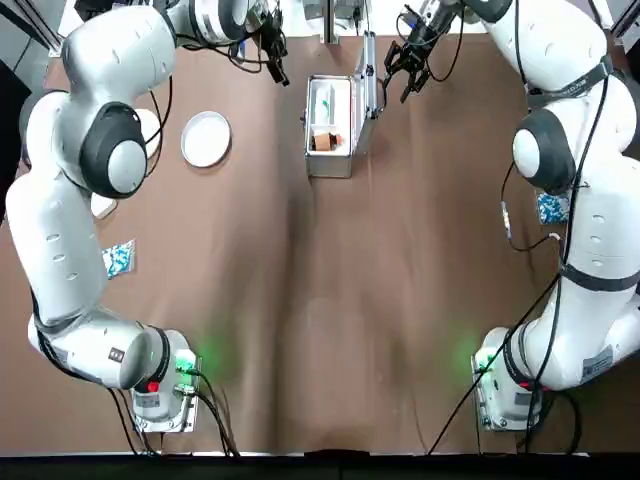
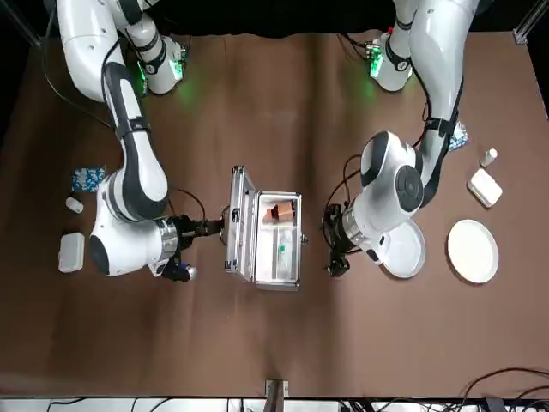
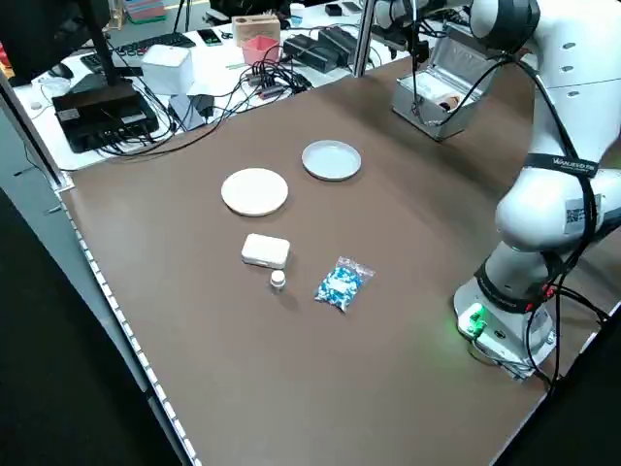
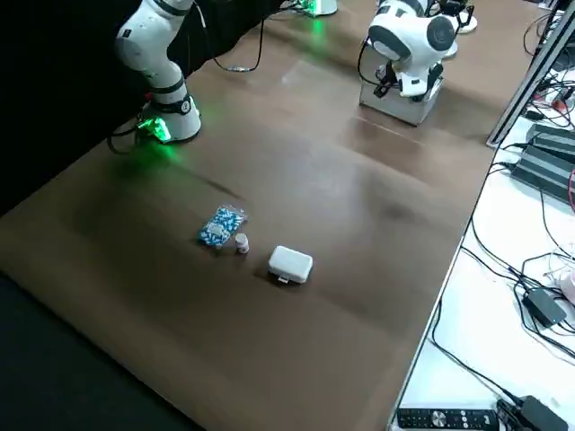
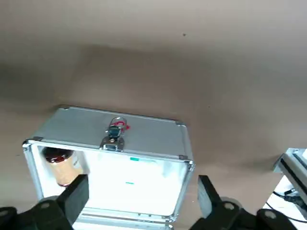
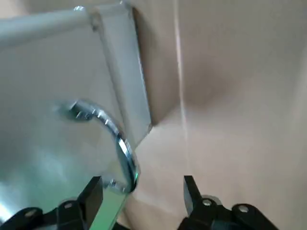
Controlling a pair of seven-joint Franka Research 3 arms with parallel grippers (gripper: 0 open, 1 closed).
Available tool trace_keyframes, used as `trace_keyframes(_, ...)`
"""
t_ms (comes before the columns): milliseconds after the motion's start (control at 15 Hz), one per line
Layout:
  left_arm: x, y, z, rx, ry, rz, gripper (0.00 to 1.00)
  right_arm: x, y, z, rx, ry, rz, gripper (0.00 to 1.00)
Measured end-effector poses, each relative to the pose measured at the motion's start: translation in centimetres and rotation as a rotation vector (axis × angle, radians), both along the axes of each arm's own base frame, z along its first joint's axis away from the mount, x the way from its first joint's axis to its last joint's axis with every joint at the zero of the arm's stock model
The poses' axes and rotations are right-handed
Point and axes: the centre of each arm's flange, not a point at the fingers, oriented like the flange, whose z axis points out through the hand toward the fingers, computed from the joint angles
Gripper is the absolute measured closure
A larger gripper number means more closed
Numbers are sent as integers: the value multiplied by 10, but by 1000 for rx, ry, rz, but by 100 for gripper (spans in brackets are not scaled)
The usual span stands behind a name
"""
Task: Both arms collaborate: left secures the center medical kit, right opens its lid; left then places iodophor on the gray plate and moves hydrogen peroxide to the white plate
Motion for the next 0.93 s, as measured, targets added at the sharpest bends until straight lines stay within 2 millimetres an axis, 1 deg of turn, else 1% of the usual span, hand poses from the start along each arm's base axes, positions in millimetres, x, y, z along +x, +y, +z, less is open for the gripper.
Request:
trace_keyframes(133,-5,-6,1,1,11,-6,0,2,-8,22,14,12,25,22)
trace_keyframes(200,-7,-10,1,0,16,-2,2,5,-18,37,21,14,31,21)
trace_keyframes(267,-9,-15,2,-1,19,0,3,8,-33,52,28,17,33,20)
trace_keyframes(333,-12,-20,3,1,19,-6,9,11,-51,67,34,23,30,19)
trace_keyframes(467,-22,-36,5,20,8,-31,11,14,-91,87,45,33,11,19)
trace_keyframes(533,-28,-47,7,35,-1,-45,17,16,-110,93,47,33,-1,19)
trace_keyframes(733,-53,-85,9,94,-29,-89,18,19,-156,117,13,-17,-18,19)
trace_keyframes(867,-75,-114,9,135,-49,-120,18,15,-178,139,-62,-71,2,17)
trace_keyframes(933,-86,-128,8,154,-58,-131,20,11,-187,151,-111,-99,23,13)
